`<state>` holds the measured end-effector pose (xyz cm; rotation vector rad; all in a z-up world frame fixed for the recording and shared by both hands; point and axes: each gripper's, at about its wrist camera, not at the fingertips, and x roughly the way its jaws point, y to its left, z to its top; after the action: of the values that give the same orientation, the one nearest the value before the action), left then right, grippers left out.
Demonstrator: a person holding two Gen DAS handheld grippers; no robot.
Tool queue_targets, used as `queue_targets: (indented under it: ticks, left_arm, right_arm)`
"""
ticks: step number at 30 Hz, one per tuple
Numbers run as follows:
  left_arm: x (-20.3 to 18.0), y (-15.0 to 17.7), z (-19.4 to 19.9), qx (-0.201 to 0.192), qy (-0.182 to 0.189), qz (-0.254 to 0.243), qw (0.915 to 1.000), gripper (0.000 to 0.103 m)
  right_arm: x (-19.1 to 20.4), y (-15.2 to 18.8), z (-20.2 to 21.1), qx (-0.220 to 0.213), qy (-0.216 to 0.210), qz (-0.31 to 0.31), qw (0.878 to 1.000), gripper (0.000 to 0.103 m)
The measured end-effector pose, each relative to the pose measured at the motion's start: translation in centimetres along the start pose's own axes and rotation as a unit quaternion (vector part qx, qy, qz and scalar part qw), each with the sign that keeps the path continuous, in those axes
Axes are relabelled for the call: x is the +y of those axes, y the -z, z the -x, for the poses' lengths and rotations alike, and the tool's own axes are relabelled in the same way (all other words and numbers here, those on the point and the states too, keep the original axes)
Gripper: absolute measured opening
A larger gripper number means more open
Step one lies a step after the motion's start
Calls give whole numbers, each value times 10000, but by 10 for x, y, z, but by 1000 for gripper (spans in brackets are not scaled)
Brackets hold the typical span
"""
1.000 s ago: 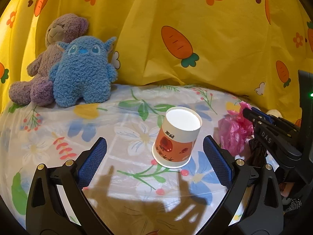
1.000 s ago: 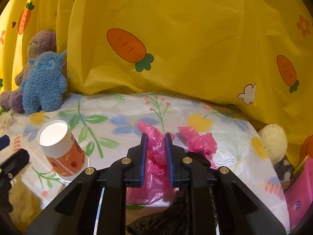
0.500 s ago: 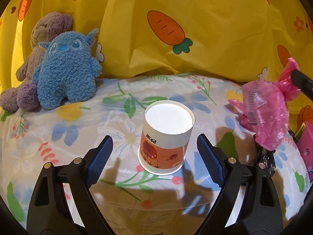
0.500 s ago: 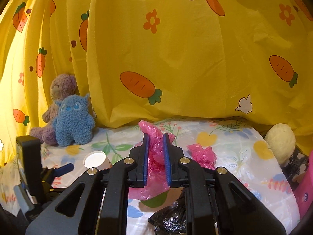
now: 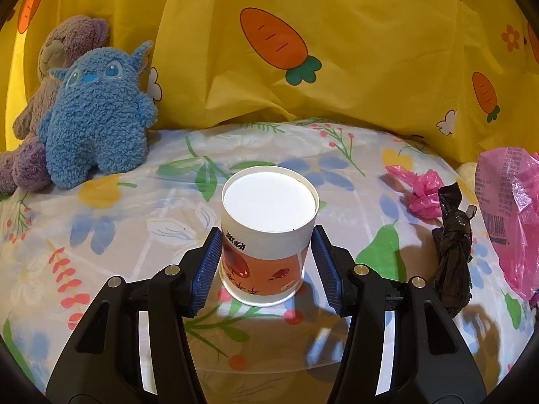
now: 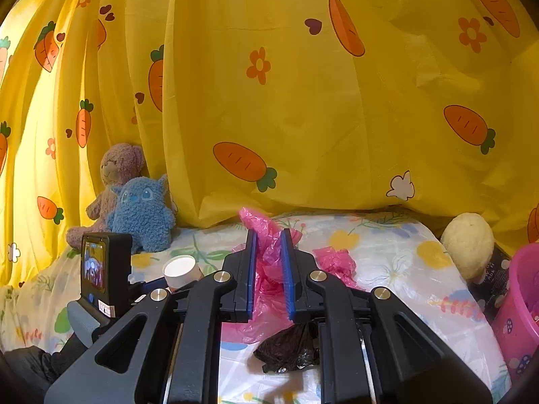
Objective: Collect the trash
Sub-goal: 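Grasp the paper cup with the left tool while the right tool grasps the pink plastic bag, then lift and carry the paper cup and pink bag over the pink bucket with both tools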
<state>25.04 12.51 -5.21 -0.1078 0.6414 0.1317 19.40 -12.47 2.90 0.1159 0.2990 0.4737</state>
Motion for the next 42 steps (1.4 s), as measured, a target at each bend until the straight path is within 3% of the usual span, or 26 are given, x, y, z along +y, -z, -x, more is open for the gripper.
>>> queue_targets:
  ticks: [6, 18, 30, 42]
  left_arm:
    - [-1, -3, 24, -274, 23, 46, 9996, 52]
    - [-44, -5, 83, -678, 479, -394, 9958, 52]
    - [-105, 3, 122, -832, 1108, -841, 9868, 52]
    - [-167, 7, 132, -765, 1778, -1171, 9741, 52]
  right_arm:
    - [-2, -2, 16, -133, 32, -5, 9999, 15]
    - [-17, 0, 53, -232, 383, 3, 9990, 15]
    - [-46, 6, 91, -340, 738, -103, 9966, 15]
    - [-91, 10, 118, -382, 1319, -293, 9901, 15]
